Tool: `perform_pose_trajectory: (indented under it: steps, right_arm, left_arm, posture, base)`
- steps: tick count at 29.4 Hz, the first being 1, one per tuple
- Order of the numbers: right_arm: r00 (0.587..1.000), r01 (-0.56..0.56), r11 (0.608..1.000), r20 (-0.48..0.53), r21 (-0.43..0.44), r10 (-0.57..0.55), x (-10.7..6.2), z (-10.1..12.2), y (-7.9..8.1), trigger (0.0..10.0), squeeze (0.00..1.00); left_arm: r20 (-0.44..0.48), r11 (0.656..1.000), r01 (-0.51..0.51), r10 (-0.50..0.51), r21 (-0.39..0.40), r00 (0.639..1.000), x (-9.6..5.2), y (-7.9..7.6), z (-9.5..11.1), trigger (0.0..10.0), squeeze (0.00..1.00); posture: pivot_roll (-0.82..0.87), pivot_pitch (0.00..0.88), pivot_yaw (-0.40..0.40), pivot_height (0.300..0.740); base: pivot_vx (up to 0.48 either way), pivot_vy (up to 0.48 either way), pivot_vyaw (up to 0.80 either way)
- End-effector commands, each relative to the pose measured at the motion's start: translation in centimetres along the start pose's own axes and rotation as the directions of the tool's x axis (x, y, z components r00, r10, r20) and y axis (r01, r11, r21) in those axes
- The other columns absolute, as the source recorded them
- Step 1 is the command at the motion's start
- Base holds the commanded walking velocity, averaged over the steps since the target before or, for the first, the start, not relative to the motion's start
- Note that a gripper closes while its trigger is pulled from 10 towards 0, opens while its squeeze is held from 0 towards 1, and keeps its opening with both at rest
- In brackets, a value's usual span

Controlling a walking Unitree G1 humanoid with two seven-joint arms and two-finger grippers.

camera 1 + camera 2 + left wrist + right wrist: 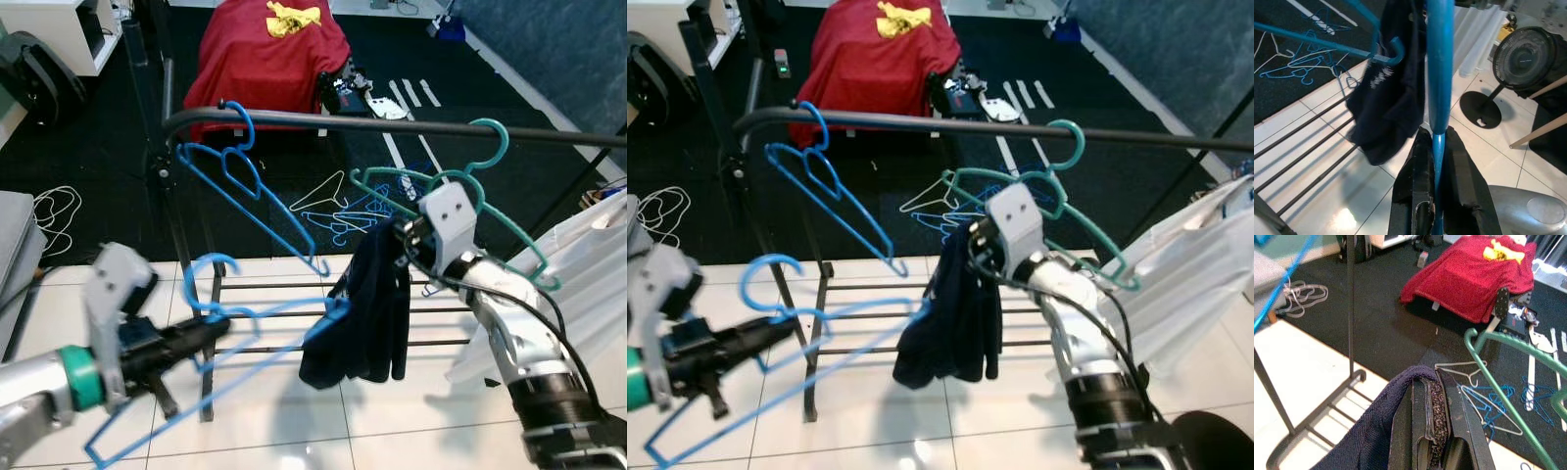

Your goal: Hang hanger

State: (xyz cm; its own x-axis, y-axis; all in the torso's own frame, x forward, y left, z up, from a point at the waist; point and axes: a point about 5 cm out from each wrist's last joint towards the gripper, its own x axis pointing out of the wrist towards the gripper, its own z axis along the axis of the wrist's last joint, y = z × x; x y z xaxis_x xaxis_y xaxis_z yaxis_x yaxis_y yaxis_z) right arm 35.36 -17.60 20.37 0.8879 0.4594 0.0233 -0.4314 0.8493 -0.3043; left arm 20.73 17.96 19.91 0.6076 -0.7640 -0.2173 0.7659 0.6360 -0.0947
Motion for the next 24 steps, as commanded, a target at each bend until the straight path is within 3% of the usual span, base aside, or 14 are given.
perform_pose_trajectory:
  steps: [1, 9, 13, 14, 17, 19, 20, 21, 22, 24]
  right_arm:
    - [1.000, 0.026, 0.999, 0.005, 0.026, -0.026, 0.3, 0.2, -0.4, 10.0, 0.00]
    - [0.999, 0.032, 0.998, 0.029, 0.062, -0.034, 1.3, 1.2, -0.3, 10.0, 0.00]
    - [0.998, 0.008, 0.998, 0.055, 0.063, -0.012, 1.5, 1.9, 0.2, 10.0, 0.00]
    - [0.997, -0.016, 0.998, 0.072, 0.067, 0.011, 1.4, 2.3, 0.5, 10.0, 0.00]
    - [0.997, -0.016, 0.998, 0.072, 0.067, 0.011, 1.4, 2.3, 0.5, 10.0, 0.00]
    - [0.996, -0.039, 0.997, 0.088, 0.065, 0.033, 1.4, 2.7, 0.8, 10.0, 0.00]
    - [0.993, -0.065, 0.996, 0.100, 0.068, 0.058, 1.2, 2.9, 1.2, 10.0, 0.00]
    - [0.993, -0.065, 0.996, 0.100, 0.068, 0.058, 1.2, 2.9, 1.2, 10.0, 0.00]
    - [0.991, -0.086, 0.994, 0.109, 0.069, 0.078, 1.0, 3.1, 1.5, 10.0, 0.00]
    - [0.989, -0.101, 0.992, 0.115, 0.070, 0.092, 0.9, 3.2, 1.7, 10.0, 0.00]
  left_arm:
    - [0.004, 0.999, 0.044, -0.044, -0.022, 0.999, 0.6, -0.9, -0.2, 10.0, 0.00]
    - [0.019, 0.994, 0.097, -0.097, -0.041, 0.995, 2.2, -2.0, -0.3, 10.0, 0.00]
    - [0.017, 0.998, 0.051, -0.051, -0.035, 0.999, 3.4, -1.8, -0.7, 10.0, 0.00]
    - [0.014, 1.000, 0.001, 0.000, -0.018, 1.000, 4.1, -1.6, -0.9, 10.0, 0.00]
    - [0.014, 1.000, 0.001, 0.000, -0.018, 1.000, 4.1, -1.6, -0.9, 10.0, 0.00]
    - [0.013, 0.999, -0.051, 0.051, -0.012, 0.999, 4.7, -1.2, -1.1, 10.0, 0.00]
    - [0.008, 0.992, -0.129, 0.128, 0.008, 0.992, 5.0, -0.5, -1.1, 10.0, 0.00]
    - [0.008, 0.992, -0.129, 0.128, 0.008, 0.992, 5.0, -0.5, -1.1, 10.0, 0.00]
    - [0.001, 0.979, -0.203, 0.203, 0.032, 0.979, 5.2, 0.2, -1.2, 10.0, 0.00]
    - [-0.002, 0.966, -0.255, 0.255, 0.049, 0.967, 5.2, 0.8, -1.3, 10.0, 0.00]
  posture:
    - [0.02, 0.075, 0.014, 0.740]
    - [0.02, 0.074, 0.012, 0.740]
    - [0.01, 0.076, 0.014, 0.740]
    - [0.01, 0.077, 0.014, 0.740]
    - [0.01, 0.077, 0.014, 0.740]
    - [0.01, 0.077, 0.014, 0.740]
    - [0.01, 0.079, 0.012, 0.740]
    - [0.01, 0.079, 0.012, 0.740]
    - [0.01, 0.079, 0.014, 0.740]
    - [0.01, 0.078, 0.015, 0.740]
  base:
    - [0.000, 0.000, 0.00]
    - [0.000, 0.000, 0.00]
    - [0.000, 0.000, 0.00]
    - [0.000, 0.000, 0.00]
    - [0.000, 0.000, 0.00]
    - [0.000, 0.000, 0.00]
    - [0.000, 0.000, 0.00]
    - [0.000, 0.000, 0.00]
    - [0.000, 0.000, 0.00]
    - [0.000, 0.000, 0.00]
